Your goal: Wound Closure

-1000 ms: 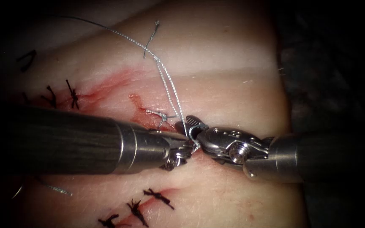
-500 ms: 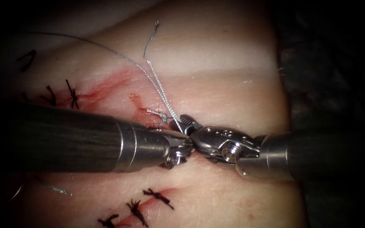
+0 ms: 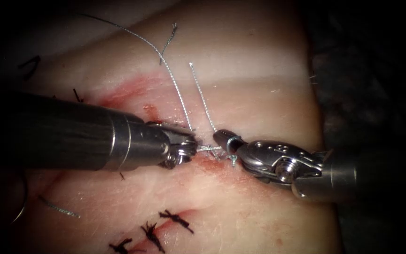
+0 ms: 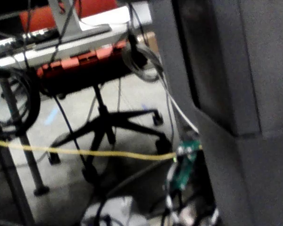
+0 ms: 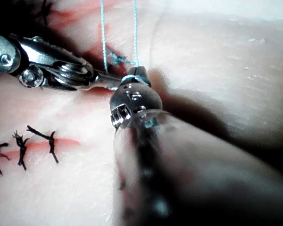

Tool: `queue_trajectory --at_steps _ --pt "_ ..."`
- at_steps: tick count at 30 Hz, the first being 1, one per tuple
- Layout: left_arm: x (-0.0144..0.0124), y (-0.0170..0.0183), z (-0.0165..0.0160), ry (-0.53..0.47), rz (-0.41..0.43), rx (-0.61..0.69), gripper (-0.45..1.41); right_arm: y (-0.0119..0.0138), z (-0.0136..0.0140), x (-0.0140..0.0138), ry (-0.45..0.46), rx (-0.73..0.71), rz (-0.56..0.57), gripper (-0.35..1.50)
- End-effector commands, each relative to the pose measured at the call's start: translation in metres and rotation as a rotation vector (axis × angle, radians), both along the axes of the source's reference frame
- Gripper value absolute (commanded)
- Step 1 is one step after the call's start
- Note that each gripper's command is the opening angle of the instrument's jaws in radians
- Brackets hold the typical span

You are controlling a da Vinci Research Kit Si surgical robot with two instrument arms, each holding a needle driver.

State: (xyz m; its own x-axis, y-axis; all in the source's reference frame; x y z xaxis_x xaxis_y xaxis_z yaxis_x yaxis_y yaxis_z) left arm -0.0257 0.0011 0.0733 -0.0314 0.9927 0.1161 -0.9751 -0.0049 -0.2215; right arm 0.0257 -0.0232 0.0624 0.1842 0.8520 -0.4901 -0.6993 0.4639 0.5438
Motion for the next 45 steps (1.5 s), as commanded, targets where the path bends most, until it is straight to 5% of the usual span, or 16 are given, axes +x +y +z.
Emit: queue_trajectory --at_steps 1,5,16,23,25,26,29,32,36,45 --pt "-0.0002 0.0000 0.0007 0.007 0.002 -0.006 -0.45 -0.0004 0.0000 0.0002 0.027 0.000 -0.011 -0.35" --pt "0.0007 0.0016 0.0018 0.017 0.001 -0.026 -0.45 -0.0011 -0.0002 -0.0006 0.155 0.012 -0.103 -0.35" --pt "0.0013 0.0060 0.0044 0.053 -0.002 -0.080 -0.45 -0.0027 0.0003 -0.0051 0.302 0.065 -0.481 -0.35" --pt "0.0001 0.0071 0.0054 0.073 0.076 -0.166 -0.45 -0.0033 0.0001 -0.0064 0.352 0.038 -0.694 -0.35" --pt "-0.0001 0.0075 0.0058 0.076 0.111 -0.205 -0.45 -0.0035 -0.0001 -0.0063 0.378 0.011 -0.789 -0.35" --pt "0.0002 0.0079 0.0065 0.096 0.161 -0.257 -0.45 -0.0036 -0.0003 -0.0057 0.419 -0.103 -0.928 -0.35" --pt "0.0005 0.0080 0.0070 0.113 0.187 -0.269 -0.45 -0.0035 -0.0003 -0.0053 0.441 -0.171 -1.016 -0.35" --pt "0.0012 0.0083 0.0081 0.149 0.223 -0.305 -0.45 -0.0032 -0.0010 -0.0039 0.537 -0.326 -1.328 -0.35" --pt "0.0011 0.0086 0.0085 0.180 0.238 -0.336 -0.45 -0.0034 -0.0022 -0.0026 0.631 -0.439 -1.548 -0.35" --pt "0.0008 0.0089 0.0088 0.192 0.260 -0.380 -0.45 -0.0039 -0.0049 -0.0012 0.581 -0.572 -1.938 -0.35"
